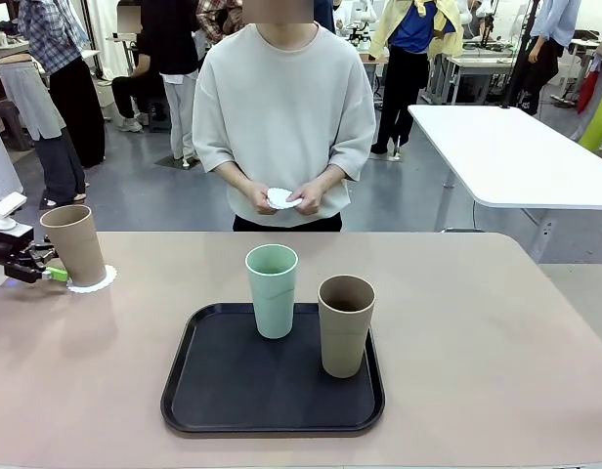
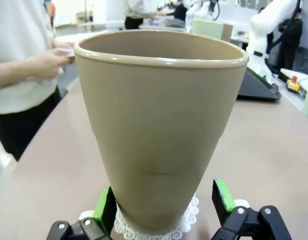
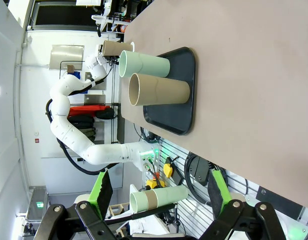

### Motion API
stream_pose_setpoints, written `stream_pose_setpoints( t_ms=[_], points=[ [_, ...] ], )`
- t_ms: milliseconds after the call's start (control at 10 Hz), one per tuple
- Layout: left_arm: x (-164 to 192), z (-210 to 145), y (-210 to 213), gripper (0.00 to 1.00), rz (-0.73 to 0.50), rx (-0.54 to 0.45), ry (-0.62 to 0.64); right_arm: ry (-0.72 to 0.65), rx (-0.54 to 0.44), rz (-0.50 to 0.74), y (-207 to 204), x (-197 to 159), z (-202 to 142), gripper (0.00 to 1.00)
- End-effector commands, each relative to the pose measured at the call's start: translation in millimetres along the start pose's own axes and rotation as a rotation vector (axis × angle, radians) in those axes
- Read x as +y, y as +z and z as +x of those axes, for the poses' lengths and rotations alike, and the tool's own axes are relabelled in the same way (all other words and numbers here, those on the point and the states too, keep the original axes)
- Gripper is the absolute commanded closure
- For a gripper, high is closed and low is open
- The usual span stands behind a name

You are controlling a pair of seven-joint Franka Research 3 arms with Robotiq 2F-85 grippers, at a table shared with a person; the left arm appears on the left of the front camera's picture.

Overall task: Place coasters on the table and set cups on them.
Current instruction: Pick up one Reusable plastic cup and place it on a coaster set by the human.

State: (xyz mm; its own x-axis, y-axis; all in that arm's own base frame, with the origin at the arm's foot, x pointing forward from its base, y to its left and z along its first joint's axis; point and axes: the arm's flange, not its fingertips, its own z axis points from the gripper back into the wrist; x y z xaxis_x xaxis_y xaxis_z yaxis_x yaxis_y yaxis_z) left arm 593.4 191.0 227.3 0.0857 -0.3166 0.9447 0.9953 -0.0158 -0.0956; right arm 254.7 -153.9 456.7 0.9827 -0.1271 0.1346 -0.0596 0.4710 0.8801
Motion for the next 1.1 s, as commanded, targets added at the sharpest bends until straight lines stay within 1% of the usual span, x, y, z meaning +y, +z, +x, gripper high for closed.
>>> stream_pose_setpoints(
  t_ms=[0, 200, 300, 400, 500, 700, 800, 900, 1000],
  points=[
    [6, 1, 15, 0.00, -0.034, 0.091, 0.007, 0.007, -0.001, 0.014, 0, 0, 0, 0.00],
    [3, 15, 35, 0.00, -0.042, 0.229, -0.024, 0.007, -0.001, 0.014, 0, 0, 0, 0.00],
    [0, 26, 44, 0.00, -0.030, 0.272, -0.045, 0.007, -0.001, 0.014, 0, 0, 0, 0.00],
    [-4, 40, 53, 0.00, -0.014, 0.311, -0.080, 0.007, -0.001, 0.014, 0, 0, 0, 0.00],
    [-14, 63, 60, 0.00, 0.015, 0.390, -0.149, 0.007, -0.001, 0.014, 0, 0, 0, 0.00],
    [-58, 119, 59, 0.00, 0.071, 0.591, -0.292, 0.007, -0.001, 0.014, 0, 0, 0, 0.00],
    [-80, 148, 55, 0.00, 0.091, 0.699, -0.394, 0.007, -0.001, 0.014, 0, 0, 0, 0.00],
    [-102, 178, 45, 0.00, 0.116, 0.771, -0.489, 0.007, -0.001, 0.014, 0, 0, 0, 0.00],
    [-125, 199, 34, 0.00, 0.132, 0.831, -0.552, 0.007, -0.001, 0.014, 0, 0, 0, 0.00]
  ],
)
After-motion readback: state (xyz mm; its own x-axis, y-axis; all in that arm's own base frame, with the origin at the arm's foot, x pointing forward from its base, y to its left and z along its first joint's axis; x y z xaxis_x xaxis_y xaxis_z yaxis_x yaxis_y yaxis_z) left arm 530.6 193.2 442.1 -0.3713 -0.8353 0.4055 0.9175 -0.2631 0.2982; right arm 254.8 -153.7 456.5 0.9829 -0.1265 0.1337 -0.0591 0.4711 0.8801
